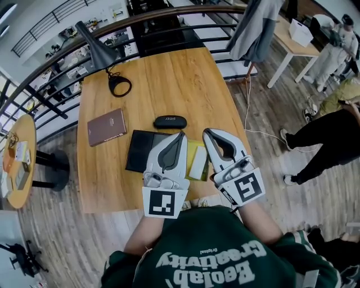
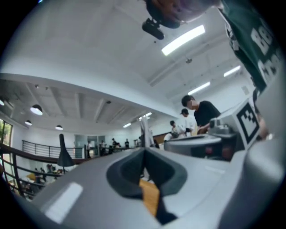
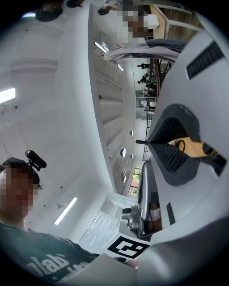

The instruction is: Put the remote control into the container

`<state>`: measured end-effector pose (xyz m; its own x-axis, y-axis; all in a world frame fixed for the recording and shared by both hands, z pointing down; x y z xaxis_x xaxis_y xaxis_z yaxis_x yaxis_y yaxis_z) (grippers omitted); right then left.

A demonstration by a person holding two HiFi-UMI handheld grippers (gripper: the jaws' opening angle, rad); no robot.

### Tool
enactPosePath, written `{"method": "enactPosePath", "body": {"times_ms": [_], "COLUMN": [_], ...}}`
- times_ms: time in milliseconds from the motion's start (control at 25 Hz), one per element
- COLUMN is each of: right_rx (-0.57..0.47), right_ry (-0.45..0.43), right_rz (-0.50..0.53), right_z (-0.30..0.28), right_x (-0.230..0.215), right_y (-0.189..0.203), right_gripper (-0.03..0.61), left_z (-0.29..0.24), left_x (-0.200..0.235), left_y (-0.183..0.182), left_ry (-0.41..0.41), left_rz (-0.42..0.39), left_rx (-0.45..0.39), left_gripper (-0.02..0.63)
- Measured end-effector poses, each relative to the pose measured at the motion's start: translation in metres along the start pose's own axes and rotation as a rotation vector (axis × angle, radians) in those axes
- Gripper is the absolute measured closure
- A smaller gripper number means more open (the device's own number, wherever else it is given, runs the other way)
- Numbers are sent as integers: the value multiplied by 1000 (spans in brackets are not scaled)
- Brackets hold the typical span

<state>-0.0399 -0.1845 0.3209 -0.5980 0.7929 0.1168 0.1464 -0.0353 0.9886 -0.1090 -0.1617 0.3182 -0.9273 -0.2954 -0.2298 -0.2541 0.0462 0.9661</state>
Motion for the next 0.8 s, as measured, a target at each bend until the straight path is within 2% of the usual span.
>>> {"method": "enactPosePath", "body": {"times_ms": [200, 800], "right_rx": [-2, 0], "right_ry": [-3, -1], "right_rz": [-1, 2], "right_z": [-1, -2], "right_x": [2, 2], "right_y": [0, 5], "right_gripper": [563, 563], "left_z": [2, 2], "left_x": [3, 3], "left_y": [1, 4], "left_ry": [-14, -7], "left_rz": [35, 54], "left_rx": [-27, -42], "left_gripper": [617, 618]}}
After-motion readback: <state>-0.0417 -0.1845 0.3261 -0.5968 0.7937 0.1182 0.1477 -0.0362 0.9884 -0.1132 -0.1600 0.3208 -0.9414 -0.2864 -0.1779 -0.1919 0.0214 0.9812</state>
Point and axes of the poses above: the fingertips, and each gripper's own axes: z backward along the fingers, x to its left, y out of its underside, the point moved 2 cm from there along z, backward along the fingers, and after that the axes turned 14 degrees about x, right-handed, at the moved point
